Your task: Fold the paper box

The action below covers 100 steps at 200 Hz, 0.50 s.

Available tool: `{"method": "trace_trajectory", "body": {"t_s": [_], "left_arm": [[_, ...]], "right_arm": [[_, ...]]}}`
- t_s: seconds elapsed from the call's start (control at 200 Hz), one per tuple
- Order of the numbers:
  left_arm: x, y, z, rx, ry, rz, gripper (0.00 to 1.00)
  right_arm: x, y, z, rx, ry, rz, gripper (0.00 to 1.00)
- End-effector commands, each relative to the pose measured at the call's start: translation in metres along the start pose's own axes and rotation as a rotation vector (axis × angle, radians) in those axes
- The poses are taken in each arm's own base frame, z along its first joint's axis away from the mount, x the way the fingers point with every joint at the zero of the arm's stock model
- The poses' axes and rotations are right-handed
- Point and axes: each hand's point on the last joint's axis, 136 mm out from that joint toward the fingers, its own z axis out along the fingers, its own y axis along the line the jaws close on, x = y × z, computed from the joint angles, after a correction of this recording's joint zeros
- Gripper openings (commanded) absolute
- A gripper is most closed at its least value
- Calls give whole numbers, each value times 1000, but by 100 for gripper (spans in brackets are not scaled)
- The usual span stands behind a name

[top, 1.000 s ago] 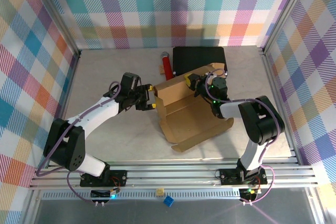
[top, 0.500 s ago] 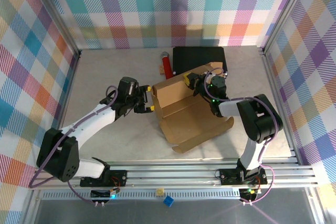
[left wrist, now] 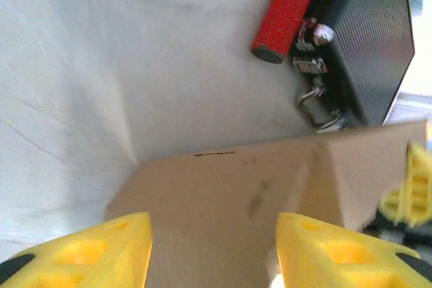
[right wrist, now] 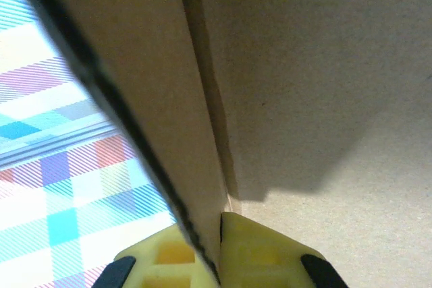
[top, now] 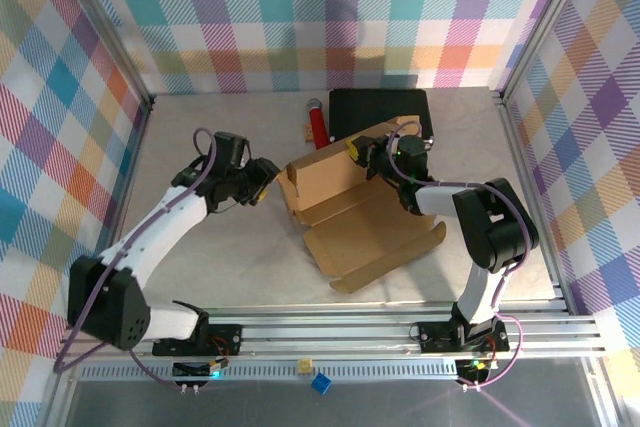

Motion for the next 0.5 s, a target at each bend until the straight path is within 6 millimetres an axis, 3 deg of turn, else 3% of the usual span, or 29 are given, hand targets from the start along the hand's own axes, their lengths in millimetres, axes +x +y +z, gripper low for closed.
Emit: {"method": "trace_trajectory", "body": {"t_s": [0.0,0.035,0.085,0.195,0.275,0.375,0.495], "left_arm": [[6,20,-26,-40,-40,480,38],[10,22,-26,-10,-41,541,28],[15,27,-24,11,-44,601,23],[20,48,-17,-40,-24,691,27],[9,65,-15,-113,-46,698,29],[-6,70,-14,-98,-77,687,29],[-5,69,5,-64,-26,738,29]], "right_arm": [[4,14,1,3,34,-20,0],[4,14,1,5,38,-22,0],[3,14,2,11,41,-22,0],[1,13,3,15,43,-22,0],[0,13,7,13,51,-20,0],[0,14,9,15,54,-21,0],[-1,16,13,4,62,-16,0]]}}
